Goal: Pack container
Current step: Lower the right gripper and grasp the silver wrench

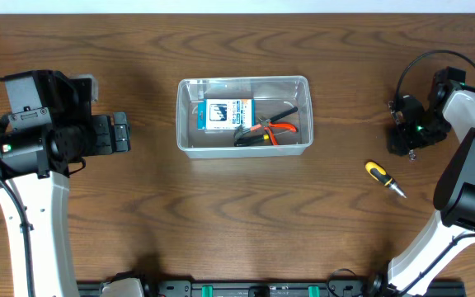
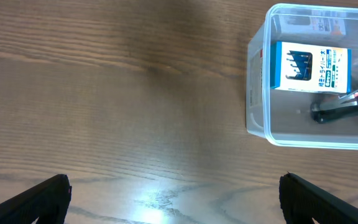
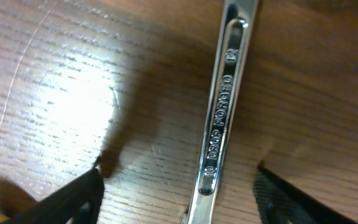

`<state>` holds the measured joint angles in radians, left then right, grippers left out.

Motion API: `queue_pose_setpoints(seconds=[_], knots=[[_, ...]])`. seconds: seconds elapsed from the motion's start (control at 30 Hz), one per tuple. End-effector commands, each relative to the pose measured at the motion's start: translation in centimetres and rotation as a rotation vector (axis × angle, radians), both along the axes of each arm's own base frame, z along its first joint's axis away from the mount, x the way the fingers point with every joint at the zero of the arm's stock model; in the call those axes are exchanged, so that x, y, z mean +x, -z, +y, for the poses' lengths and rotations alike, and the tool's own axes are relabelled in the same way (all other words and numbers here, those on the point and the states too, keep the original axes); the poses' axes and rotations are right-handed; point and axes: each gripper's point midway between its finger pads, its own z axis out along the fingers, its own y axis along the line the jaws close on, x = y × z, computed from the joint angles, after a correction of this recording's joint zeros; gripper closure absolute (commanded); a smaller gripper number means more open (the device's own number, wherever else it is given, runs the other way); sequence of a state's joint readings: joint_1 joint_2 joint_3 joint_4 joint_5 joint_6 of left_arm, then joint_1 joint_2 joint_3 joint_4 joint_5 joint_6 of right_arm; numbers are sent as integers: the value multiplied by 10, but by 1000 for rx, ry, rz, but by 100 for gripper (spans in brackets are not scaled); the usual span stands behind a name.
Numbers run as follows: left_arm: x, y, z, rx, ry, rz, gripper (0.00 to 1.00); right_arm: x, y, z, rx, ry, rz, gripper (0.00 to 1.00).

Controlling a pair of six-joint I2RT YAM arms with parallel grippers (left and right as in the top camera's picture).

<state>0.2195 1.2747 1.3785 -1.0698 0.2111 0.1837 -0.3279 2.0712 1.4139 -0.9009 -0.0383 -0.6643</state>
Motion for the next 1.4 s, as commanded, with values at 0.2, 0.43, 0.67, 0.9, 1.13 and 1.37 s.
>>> queue_pose_setpoints(seconds=[0.2,0.43,0.67,0.9,1.13,1.37], knots=[[1,2,-3,-14,7,7,2,-7,14,6,45,11,39,49],[1,2,-3,-15,7,7,2,-7,14,6,45,11,40,60],[1,2,-3,-15,7,7,2,-7,14,6,46,12,39,77],[1,2,-3,-15,7,8,2,-7,14,6,46,11,39,83],[1,2,-3,-14,7,7,2,-7,14,6,46,11,39,93],[1,2,-3,-15,7,8,2,-6,14,11,69,14,33,99]])
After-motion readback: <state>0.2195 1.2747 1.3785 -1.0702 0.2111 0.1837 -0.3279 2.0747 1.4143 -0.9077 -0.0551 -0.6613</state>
